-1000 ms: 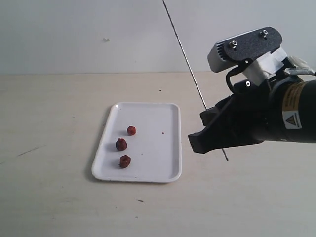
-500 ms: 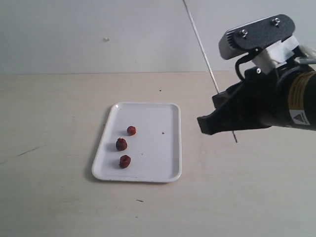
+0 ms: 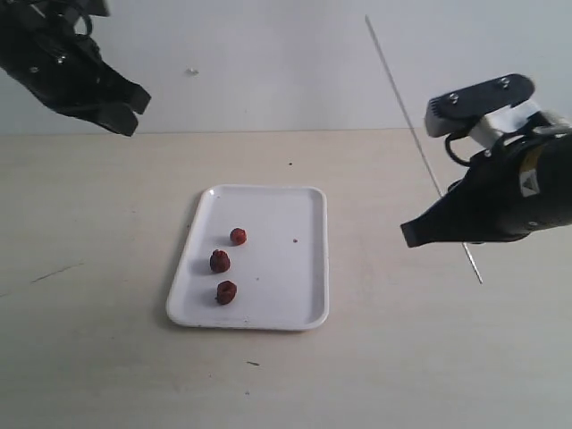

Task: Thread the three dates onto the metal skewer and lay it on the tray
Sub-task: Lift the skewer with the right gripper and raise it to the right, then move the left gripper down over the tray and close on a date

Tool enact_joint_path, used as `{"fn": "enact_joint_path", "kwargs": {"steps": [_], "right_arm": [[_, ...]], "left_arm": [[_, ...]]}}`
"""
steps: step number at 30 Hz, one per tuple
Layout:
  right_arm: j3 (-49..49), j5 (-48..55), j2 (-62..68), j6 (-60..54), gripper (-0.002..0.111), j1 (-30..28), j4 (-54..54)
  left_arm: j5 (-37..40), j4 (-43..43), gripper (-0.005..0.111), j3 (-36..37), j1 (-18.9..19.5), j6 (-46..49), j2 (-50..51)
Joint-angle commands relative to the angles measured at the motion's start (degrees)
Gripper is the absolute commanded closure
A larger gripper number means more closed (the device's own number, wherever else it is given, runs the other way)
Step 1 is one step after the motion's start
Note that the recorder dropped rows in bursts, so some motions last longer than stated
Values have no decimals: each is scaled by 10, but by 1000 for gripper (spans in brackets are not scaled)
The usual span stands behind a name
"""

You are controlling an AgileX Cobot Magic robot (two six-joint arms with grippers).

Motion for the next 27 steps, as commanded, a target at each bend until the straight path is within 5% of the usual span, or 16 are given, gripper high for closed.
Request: {"fn": "enact_joint_path", "kwargs": {"steps": [1, 6, 14, 18, 23, 27], "right_arm": [[-58, 33, 66, -247, 108, -5, 209], [-102, 50, 125, -304, 108, -5, 252], [-107, 58, 174, -313, 108, -86, 258], [-107, 57, 177, -313, 108, -99, 260], [-107, 56, 177, -314, 108, -99, 273], [-107, 56, 177, -314, 108, -99, 273]], "left_arm": [[4, 9, 91, -33, -26, 9, 32], [-3, 11, 91, -41, -52, 65, 60], [-33, 18, 91, -41, -89, 360, 109], [-75, 33, 90, -41, -117, 381, 132], [-82, 135, 59, -41, -155, 549, 166], [-95, 139, 57, -41, -161, 718, 176]]}}
